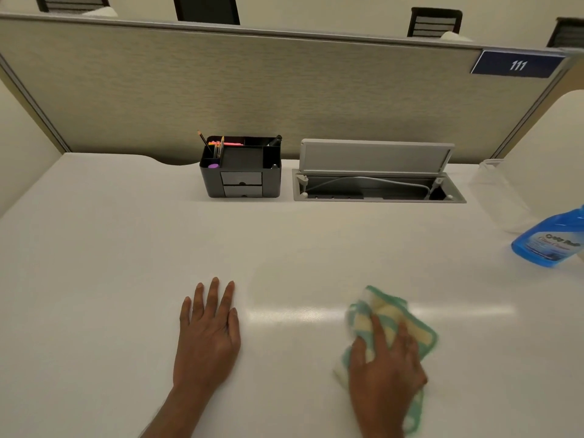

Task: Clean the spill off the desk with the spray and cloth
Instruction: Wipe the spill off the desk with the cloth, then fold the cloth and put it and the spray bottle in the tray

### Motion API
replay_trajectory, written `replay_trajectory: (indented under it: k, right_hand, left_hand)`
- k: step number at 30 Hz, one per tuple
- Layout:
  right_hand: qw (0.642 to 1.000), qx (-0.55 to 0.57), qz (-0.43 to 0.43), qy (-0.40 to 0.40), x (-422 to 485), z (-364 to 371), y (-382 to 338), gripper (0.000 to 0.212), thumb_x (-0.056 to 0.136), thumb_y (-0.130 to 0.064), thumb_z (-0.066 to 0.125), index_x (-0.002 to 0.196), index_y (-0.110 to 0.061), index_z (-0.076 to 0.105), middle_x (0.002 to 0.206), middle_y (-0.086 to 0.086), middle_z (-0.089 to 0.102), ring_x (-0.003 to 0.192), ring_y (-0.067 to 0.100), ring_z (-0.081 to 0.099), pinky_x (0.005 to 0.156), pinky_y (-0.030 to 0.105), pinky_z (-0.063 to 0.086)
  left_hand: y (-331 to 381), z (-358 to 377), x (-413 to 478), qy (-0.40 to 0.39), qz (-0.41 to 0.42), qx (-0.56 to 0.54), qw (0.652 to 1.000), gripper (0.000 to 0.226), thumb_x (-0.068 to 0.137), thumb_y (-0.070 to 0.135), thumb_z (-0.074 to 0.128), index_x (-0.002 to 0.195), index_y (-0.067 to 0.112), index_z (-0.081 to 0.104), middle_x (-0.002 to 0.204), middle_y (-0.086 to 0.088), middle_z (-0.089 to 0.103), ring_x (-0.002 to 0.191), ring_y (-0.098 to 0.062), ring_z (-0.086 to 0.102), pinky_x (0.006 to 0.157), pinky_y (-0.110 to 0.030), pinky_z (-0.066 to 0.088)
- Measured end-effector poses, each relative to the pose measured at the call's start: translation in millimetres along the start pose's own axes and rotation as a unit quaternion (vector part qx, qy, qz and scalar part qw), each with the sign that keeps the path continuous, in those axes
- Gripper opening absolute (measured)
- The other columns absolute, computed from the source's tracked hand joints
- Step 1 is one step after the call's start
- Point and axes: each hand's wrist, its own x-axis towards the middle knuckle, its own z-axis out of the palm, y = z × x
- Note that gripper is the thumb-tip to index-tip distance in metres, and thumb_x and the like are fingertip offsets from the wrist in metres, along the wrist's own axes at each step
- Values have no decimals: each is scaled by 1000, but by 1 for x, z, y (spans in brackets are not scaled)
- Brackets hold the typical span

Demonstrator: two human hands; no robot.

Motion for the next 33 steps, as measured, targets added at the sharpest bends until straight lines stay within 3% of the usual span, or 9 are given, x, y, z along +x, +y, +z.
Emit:
replay_trajectory:
  k: [3, 6, 9, 11, 13, 19, 24, 28, 33]
  right_hand:
    - [989, 106, -80, -61, -30, 0, -39, 49, 81, -42, 47, 119, -27, 74, 134, 16, 65, 119, 40, 63, 88, 52, 51]
    - [934, 314, -14, -169, -23, -12, -69, 32, 94, -34, 56, 123, -42, 67, 131, -7, 67, 117, 20, 64, 96, 38, 52]
    - [790, 526, 87, -303, 2, -28, -89, 28, 98, -21, 57, 115, -36, 72, 116, -6, 75, 107, 12, 67, 93, 22, 52]
    - [695, 616, 143, -343, 15, -35, -93, 27, 97, -21, 57, 119, -23, 71, 123, 5, 73, 112, 20, 66, 105, 38, 48]
    - [658, 640, 166, -360, 22, -39, -91, 29, 96, -27, 58, 121, -20, 71, 123, 9, 73, 111, 24, 68, 104, 44, 50]
    - [787, 523, -12, -327, 26, -57, -88, 25, 98, -28, 59, 119, -40, 66, 113, -19, 74, 111, 6, 67, 82, 11, 52]
    - [823, 405, -181, -355, 28, -76, -80, 46, 92, -29, 62, 131, -52, 56, 143, -28, 51, 133, -1, 48, 105, 24, 47]
    - [867, 288, -266, -309, 29, -89, -75, 51, 91, -25, 63, 134, -51, 53, 158, -28, 29, 149, -1, 16, 122, 41, 26]
    - [884, 277, -240, -291, 28, -110, -65, 54, 91, -19, 64, 129, -57, 54, 163, -27, 13, 152, 1, -1, 124, 38, 13]
  left_hand:
    - [2, -5, -1, -11, -3, -8, 1000, 63, 99, 39, 17, 159, 25, 28, 168, -4, 28, 158, -27, 19, 128, -49, 12]
    - [6, -16, -3, 1, 2, -59, 998, 65, 97, 40, 16, 158, 23, 32, 167, -4, 30, 157, -26, 19, 129, -47, 11]
    - [24, -32, -9, 51, 4, -189, 981, 50, 102, 29, 34, 145, 15, 55, 156, -3, 48, 152, -21, 32, 126, -43, 22]
    - [45, -43, -15, 70, -36, -325, 943, 33, 105, 21, 46, 127, 20, 70, 137, 12, 64, 138, -8, 51, 118, -38, 36]
    - [68, -63, -21, 24, -112, -448, 887, 30, 106, 28, 47, 110, 33, 76, 113, 31, 72, 117, 12, 60, 108, -30, 47]
    - [105, -108, -20, -186, -173, -635, 730, 46, 99, 59, 42, 99, 35, 81, 104, 7, 82, 100, -12, 76, 89, -40, 56]
    - [105, -121, -16, -279, -156, -747, 583, 61, 89, 73, 53, 127, 29, 70, 127, -10, 74, 120, -29, 69, 101, -52, 55]
    - [119, -130, -15, -257, -185, -774, 548, 46, 87, 56, 70, 120, 24, 75, 123, -15, 75, 114, -34, 72, 94, -52, 59]
    - [144, -131, -18, -213, -254, -801, 499, 32, 91, 24, 69, 119, 9, 72, 115, -17, 78, 102, -30, 76, 100, -54, 56]
